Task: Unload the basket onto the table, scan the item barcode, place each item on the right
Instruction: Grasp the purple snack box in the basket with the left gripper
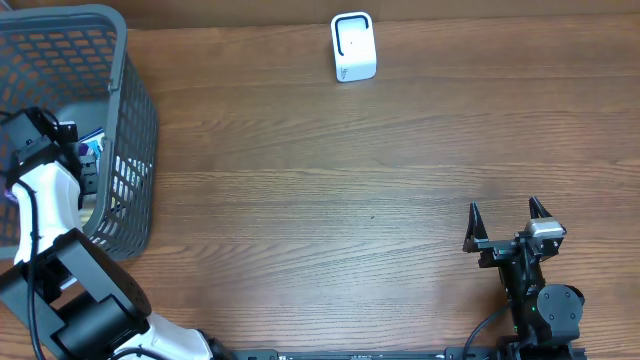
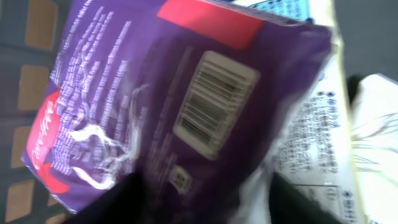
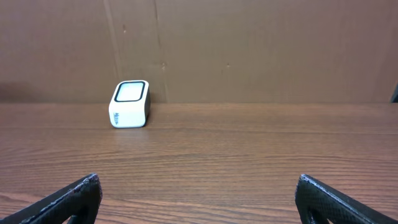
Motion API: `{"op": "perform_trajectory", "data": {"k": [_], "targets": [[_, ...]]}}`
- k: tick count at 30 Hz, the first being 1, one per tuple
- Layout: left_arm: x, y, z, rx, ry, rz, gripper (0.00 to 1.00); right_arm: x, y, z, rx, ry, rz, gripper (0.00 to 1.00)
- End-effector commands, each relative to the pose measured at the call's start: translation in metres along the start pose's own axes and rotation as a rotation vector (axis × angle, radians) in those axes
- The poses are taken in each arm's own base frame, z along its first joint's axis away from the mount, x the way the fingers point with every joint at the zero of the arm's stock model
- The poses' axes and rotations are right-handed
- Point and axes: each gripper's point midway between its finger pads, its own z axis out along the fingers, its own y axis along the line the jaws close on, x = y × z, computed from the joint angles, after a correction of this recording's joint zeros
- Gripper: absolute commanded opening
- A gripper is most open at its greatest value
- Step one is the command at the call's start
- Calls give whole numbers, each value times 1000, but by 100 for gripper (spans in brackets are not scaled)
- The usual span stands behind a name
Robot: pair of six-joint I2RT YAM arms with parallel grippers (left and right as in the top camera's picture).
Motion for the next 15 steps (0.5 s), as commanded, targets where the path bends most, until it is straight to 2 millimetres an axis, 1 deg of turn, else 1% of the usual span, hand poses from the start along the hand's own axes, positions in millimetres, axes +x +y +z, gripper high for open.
{"op": "perform_trajectory", "data": {"k": [1, 2, 3, 4, 5, 7, 11, 13, 15], "targets": [[19, -1, 10, 30, 46, -17, 44, 2, -3, 0, 16, -5, -7, 100], [20, 0, 11, 30, 47, -34, 40, 1, -3, 0, 16, -5, -7, 100], [21, 1, 11, 34, 48, -51, 35, 1, -3, 0, 16, -5, -7, 100], [22, 2, 12, 38, 47, -69, 28, 1, -3, 0, 16, -5, -7, 100], [22, 2, 12, 44, 45, -80, 18, 1, -3, 0, 16, -5, -7, 100], [22, 1, 12, 58, 41, -100, 4, 1, -3, 0, 16, -5, -7, 100], [20, 1, 11, 64, 31, -142, 4, 1, -3, 0, 16, -5, -7, 100], [8, 9, 1, 47, -11, -208, 4, 1, -3, 0, 16, -5, -7, 100], [-8, 22, -15, 28, -70, -306, 4, 1, -3, 0, 16, -5, -7, 100]]}}
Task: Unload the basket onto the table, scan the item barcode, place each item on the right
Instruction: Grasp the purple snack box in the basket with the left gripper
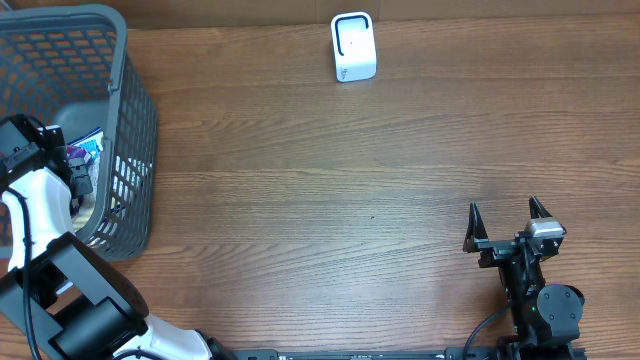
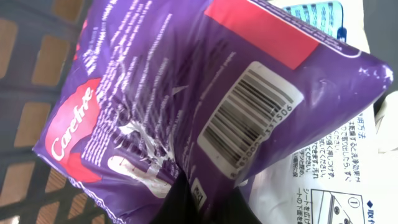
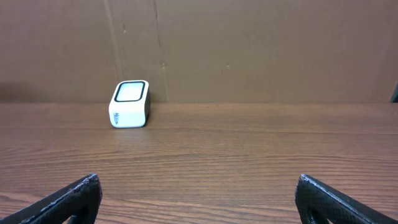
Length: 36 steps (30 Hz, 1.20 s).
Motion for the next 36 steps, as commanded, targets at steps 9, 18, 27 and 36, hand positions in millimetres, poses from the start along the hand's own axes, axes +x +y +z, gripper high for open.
{"op": "perform_trajectory", "data": {"k": [9, 18, 27, 36], "targets": [[-92, 62, -163, 0, -453, -479, 4, 1, -3, 0, 16, -6, -7, 100], [-104, 53, -272, 161, -719, -442, 4, 1, -3, 0, 16, -5, -7, 100], [-102, 39, -212, 178, -565, -413, 100, 1, -3, 0, 16, -6, -7, 100], [-88, 7, -93, 197, -313, -239, 100, 1, -3, 0, 16, -5, -7, 100]]}}
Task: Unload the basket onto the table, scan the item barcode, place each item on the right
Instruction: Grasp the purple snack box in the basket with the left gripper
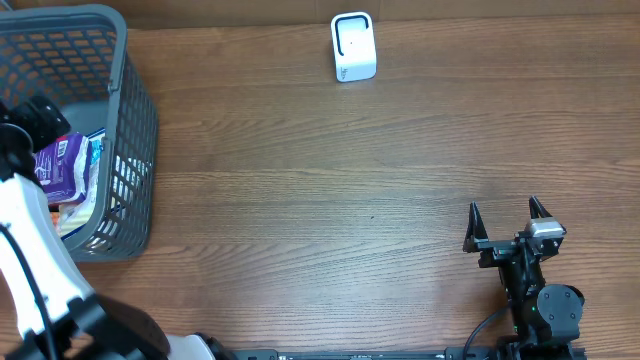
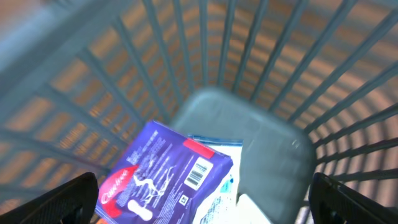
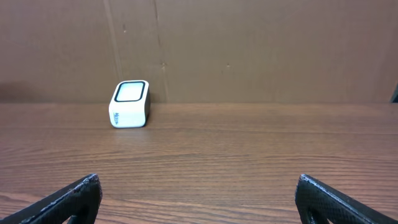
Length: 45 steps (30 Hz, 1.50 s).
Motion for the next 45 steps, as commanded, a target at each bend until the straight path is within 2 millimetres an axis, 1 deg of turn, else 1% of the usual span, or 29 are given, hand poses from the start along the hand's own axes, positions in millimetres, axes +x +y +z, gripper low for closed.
{"op": "perform_trajectory", "data": {"k": [1, 5, 9, 15, 19, 20, 22, 23, 24, 25, 26, 29, 30, 33, 35, 37, 39, 42, 45], "targets": [[30, 1, 38, 17, 111, 103, 100, 1, -3, 0, 16, -6, -7, 100], [64, 2, 71, 32, 223, 159, 100, 1, -3, 0, 16, -6, -7, 100], [91, 4, 93, 35, 304, 185, 100, 1, -3, 0, 16, -6, -7, 100], [129, 25, 113, -69, 436, 216, 100, 1, -3, 0, 16, -6, -7, 100], [152, 33, 122, -104, 512, 227, 100, 1, -3, 0, 16, -6, -7, 100], [157, 35, 125, -111, 527, 229, 97, 1, -3, 0, 16, -6, -7, 100], [164, 35, 128, -113, 546, 230, 86, 1, -3, 0, 16, -6, -7, 100], [165, 35, 129, -113, 550, 226, 77, 1, -3, 0, 16, -5, -7, 100], [166, 35, 129, -114, 551, 223, 65, 1, -3, 0, 16, -6, -7, 100], [165, 35, 130, -115, 547, 224, 51, 1, -3, 0, 16, -6, -7, 100], [164, 35, 130, -115, 543, 224, 38, 1, -3, 0, 16, -6, -7, 100], [164, 35, 130, -117, 542, 218, 4, 1, -3, 0, 16, -6, -7, 100], [163, 35, 129, -122, 539, 201, 4, 1, -3, 0, 16, -6, -7, 100], [153, 35, 124, -138, 509, 150, 4, 1, -3, 0, 16, -6, -7, 100], [133, 35, 116, -152, 459, 107, 4, 1, -3, 0, 16, -6, -7, 100], [107, 35, 102, -166, 394, 56, 4, 1, -3, 0, 16, -6, -7, 100], [76, 35, 82, -177, 313, -7, 4, 1, -3, 0, 16, -6, -6, 100], [29, 33, 42, -183, 177, -92, 4, 1, -3, 0, 16, -6, -6, 100], [-12, 21, -1, -113, 39, -107, 4, 1, -3, 0, 16, -6, -7, 100]]}}
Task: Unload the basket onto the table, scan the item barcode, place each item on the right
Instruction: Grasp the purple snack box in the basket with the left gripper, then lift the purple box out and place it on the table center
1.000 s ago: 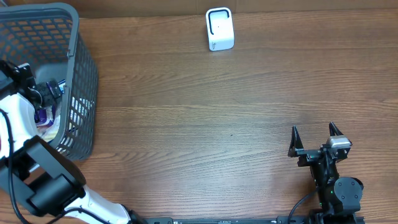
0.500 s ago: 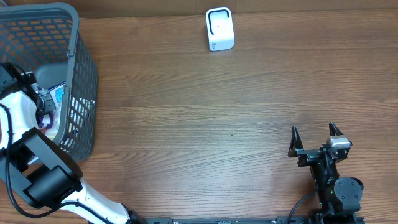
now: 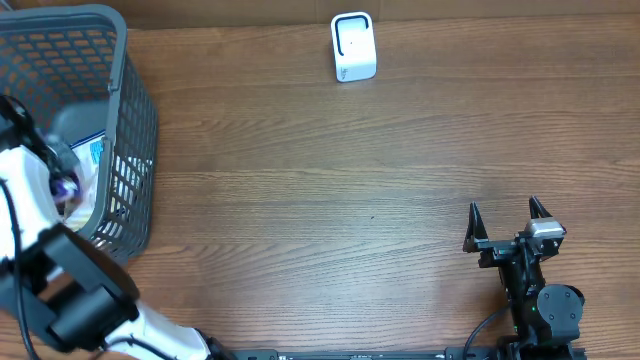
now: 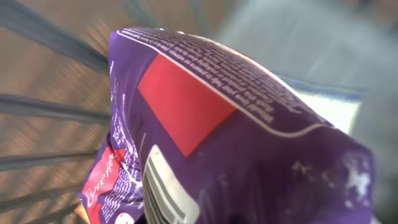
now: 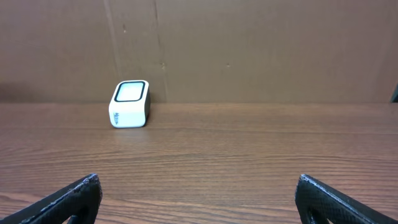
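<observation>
A purple pack [image 4: 249, 143] with a red panel fills the left wrist view, tilted, its barcode [image 4: 165, 193] at the lower left. Overhead, only a sliver of the purple pack [image 3: 68, 186] shows inside the grey basket [image 3: 130, 80], under my left gripper [image 3: 58, 183]. The left fingers are hidden behind the pack and appear shut on it. The white scanner [image 3: 353, 46] stands at the table's far edge, also seen as the scanner [image 5: 130, 104] ahead of the right wrist. My right gripper [image 3: 507, 222] rests open at the near right, the right gripper [image 5: 198, 182] holding nothing.
A white and blue packet [image 3: 97, 150] lies in the basket beside the pack. The basket's tall mesh walls surround the left arm. Bare brown wood lies between the basket and the scanner, and a brown wall backs the table.
My left gripper was open high over the basket, with the purple pack lying on the bottom. Now it is down inside, with the pack right against the camera. The right arm has not moved.
The left gripper was low in the basket, close against the purple pack with its barcode in view, at the two oldest moments. Then it was open above the basket and the pack lay inside. Now it is down on the pack again.
</observation>
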Motion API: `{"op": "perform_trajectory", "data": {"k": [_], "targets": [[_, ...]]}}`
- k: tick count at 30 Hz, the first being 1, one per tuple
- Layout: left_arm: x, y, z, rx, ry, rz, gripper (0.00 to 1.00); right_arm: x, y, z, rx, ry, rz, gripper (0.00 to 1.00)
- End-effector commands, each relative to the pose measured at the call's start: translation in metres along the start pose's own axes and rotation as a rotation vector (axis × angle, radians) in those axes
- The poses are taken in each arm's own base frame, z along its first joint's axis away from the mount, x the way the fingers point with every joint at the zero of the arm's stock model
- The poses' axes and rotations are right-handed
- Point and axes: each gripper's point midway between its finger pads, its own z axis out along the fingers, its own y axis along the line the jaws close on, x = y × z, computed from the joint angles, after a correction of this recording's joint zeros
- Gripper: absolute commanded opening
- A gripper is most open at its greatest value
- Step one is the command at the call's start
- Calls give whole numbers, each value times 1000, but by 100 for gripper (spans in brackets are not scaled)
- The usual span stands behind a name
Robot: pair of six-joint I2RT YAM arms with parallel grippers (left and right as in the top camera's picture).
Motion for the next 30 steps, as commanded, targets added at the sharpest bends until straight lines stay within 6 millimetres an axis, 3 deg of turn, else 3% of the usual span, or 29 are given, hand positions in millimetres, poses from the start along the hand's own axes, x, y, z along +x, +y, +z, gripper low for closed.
{"op": "perform_trajectory", "data": {"k": [1, 6, 9, 10, 12, 19, 23, 24, 30], "targets": [[-65, 0, -108, 97, -295, -108, 4, 1, -3, 0, 16, -5, -7, 100], [-84, -13, -191, 239, -487, -89, 4, 2, -3, 0, 16, -4, -7, 100], [-87, -33, -247, 396, -598, -42, 4, 1, -3, 0, 16, -5, -7, 100], [-83, -47, -281, 506, -654, -5, 4, 1, -3, 0, 16, -5, -7, 100], [-74, -63, -315, 616, -696, 28, 4, 1, -3, 0, 16, -5, -7, 100], [-24, -128, -410, 953, -741, 177, 4, 1, -3, 0, 16, -5, -7, 100], [15, -170, -432, 1095, -659, 275, 4, 1, -3, 0, 16, -5, -7, 100], [38, -191, -433, 1155, -573, 321, 4, 1, -3, 0, 16, -5, -7, 100], [108, -244, -395, 1104, -263, 466, 4, 1, -3, 0, 16, -5, -7, 100]]}}
